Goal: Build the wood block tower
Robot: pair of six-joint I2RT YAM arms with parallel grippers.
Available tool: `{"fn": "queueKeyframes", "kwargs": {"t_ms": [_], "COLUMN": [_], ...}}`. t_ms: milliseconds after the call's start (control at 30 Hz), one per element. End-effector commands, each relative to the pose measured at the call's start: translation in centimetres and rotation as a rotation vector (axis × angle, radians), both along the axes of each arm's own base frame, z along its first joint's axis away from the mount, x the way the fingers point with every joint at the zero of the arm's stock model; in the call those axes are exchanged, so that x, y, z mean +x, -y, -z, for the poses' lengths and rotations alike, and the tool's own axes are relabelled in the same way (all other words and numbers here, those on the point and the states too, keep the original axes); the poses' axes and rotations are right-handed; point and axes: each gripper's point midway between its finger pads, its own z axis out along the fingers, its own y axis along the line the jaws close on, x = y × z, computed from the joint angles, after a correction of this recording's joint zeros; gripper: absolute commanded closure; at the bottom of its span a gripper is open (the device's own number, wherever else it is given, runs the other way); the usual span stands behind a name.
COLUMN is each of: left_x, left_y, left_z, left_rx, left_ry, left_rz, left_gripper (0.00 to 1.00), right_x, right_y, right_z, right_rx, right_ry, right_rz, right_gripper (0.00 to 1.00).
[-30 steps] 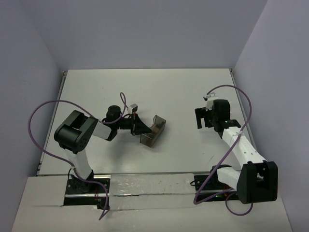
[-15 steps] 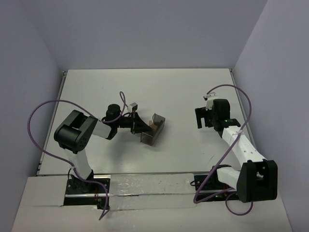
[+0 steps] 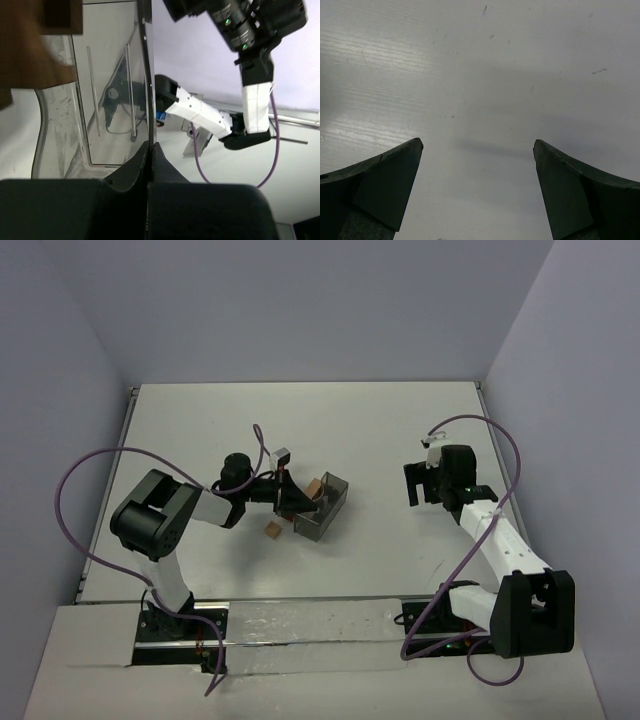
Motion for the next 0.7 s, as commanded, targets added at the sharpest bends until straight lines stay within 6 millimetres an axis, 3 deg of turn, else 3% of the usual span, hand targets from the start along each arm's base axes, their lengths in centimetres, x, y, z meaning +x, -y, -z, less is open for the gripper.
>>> {"fn": "queueKeyframes", "kwargs": {"t_ms": [0, 67, 167, 267, 333, 433, 567, 667], "left_x": [-0.4, 0.7, -2.4, -0.7, -1.6, -3.8, -4.2, -3.3], "left_y": [0.1, -0.6, 1.6, 0.3, 0.2, 1.8, 1.9, 2.2], "left_z": [-1.9, -1.5, -2.7, -2.3, -2.4, -3.5, -5.7, -8.8], "left_rx": [-0.038, -0.033, -0.071, -0.053, -0.079, -0.089, -0.156, -0.187], "left_ry": [0.126, 0.082, 0.155, 0.143, 0.133, 0.196, 0.241, 0.469], "left_rz": [0.041, -0.014, 0.105, 0.056, 0.050, 0.146, 0.163, 0.190], "left_gripper": [1.00, 1.00, 1.00, 1.00, 1.00, 1.00, 1.00, 1.00], "right_x": [1.3, 1.3, 1.4, 1.2, 1.3, 1.5, 1.4, 1.4], "right_y": [0.0, -0.1, -0.1, 0.0, -0.1, -0.2, -0.2, -0.3], "right_z": [-1.8, -1.9, -2.0, -1.8, -1.9, -1.7, -1.6, -1.9], "right_rx": [-0.008, -0.004, 0.000, -0.009, -0.006, 0.002, -0.002, 0.003], "right_ry": [0.041, 0.047, 0.050, 0.041, 0.051, 0.039, 0.034, 0.046], "right_rz": [0.001, -0.001, -0.002, 0.004, -0.003, -0.003, -0.004, -0.008], "right_gripper": [0.00, 0.00, 0.00, 0.00, 0.00, 0.00, 0.00, 0.00]}}
